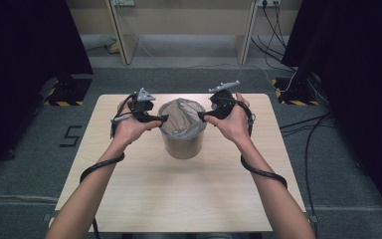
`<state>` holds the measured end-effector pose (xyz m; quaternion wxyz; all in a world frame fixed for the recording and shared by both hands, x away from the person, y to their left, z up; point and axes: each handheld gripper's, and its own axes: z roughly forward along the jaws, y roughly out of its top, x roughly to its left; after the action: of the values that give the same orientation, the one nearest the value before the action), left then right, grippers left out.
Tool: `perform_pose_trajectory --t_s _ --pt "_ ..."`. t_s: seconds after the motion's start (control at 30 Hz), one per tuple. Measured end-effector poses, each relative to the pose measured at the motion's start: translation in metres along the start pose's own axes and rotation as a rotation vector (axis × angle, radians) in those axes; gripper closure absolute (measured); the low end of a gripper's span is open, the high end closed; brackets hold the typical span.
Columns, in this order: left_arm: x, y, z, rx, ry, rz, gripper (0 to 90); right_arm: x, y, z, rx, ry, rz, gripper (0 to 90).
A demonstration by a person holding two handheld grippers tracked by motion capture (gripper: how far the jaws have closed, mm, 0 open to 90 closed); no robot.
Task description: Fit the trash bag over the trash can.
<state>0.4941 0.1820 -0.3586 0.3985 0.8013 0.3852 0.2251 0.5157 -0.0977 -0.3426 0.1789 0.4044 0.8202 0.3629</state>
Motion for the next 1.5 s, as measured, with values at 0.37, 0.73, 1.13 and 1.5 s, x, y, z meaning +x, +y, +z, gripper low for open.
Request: perform_pose_trajectory --t_s 0.37,0.73,1.13,1.5 --pt "0.004 -0.011 -0.018 -0.045 -0.022 -0.043 25.1 -0.019 -0.018 -0.012 -0.009 -0.002 0.052 20.4" --pt "0.010 -0.029 -0.040 -0.091 -0.010 -0.069 25.2 -0.035 -0.040 -0.023 -0.012 -0.015 0.092 22.4" --pt "0.017 -0.062 -0.061 -0.117 0.020 -0.088 25.1 -0.046 -0.066 -0.038 -0.043 -0.033 0.110 26.0" --pt "0.024 -0.093 -0.077 -0.146 0.043 -0.095 24.9 -0.050 -0.093 -0.048 -0.055 -0.044 0.114 27.5"
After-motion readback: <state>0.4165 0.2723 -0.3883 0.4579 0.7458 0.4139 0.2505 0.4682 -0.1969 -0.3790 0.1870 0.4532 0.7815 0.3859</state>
